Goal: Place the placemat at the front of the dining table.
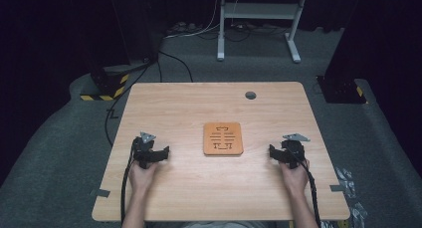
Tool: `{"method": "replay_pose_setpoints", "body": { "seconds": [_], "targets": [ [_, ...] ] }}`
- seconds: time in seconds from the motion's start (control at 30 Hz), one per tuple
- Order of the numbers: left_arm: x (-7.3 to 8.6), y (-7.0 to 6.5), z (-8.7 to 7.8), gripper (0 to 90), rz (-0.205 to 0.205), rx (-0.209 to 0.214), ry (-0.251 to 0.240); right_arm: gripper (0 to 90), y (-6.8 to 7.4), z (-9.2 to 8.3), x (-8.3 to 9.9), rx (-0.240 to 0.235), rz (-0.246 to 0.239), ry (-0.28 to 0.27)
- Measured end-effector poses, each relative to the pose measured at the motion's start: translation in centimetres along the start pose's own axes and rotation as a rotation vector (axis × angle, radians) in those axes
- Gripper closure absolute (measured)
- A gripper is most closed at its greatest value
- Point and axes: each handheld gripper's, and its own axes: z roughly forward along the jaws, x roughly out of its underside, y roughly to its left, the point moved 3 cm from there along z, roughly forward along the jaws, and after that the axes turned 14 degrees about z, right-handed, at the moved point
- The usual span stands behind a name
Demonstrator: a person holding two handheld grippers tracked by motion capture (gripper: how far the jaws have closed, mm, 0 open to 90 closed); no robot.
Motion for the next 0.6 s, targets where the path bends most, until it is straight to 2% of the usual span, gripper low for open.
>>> {"method": "replay_pose_setpoints", "body": {
  "seconds": [0.3,0.33,0.6],
  "targets": [
    [-0.01,0.02,0.0,16.1,0.0,-0.001,0.001,25.2,0.02,0.02,-0.01,-0.001,0.003,0.002],
    [-0.01,0.02,0.0,16.1,0.0,-0.001,0.001,25.1,0.11,-0.03,0.0,-0.002,0.016,0.01],
    [-0.07,0.0,0.05,16.0,-0.007,-0.005,0.003,25.0,0.07,0.04,-0.05,-0.001,0.01,0.004]
  ]
}}
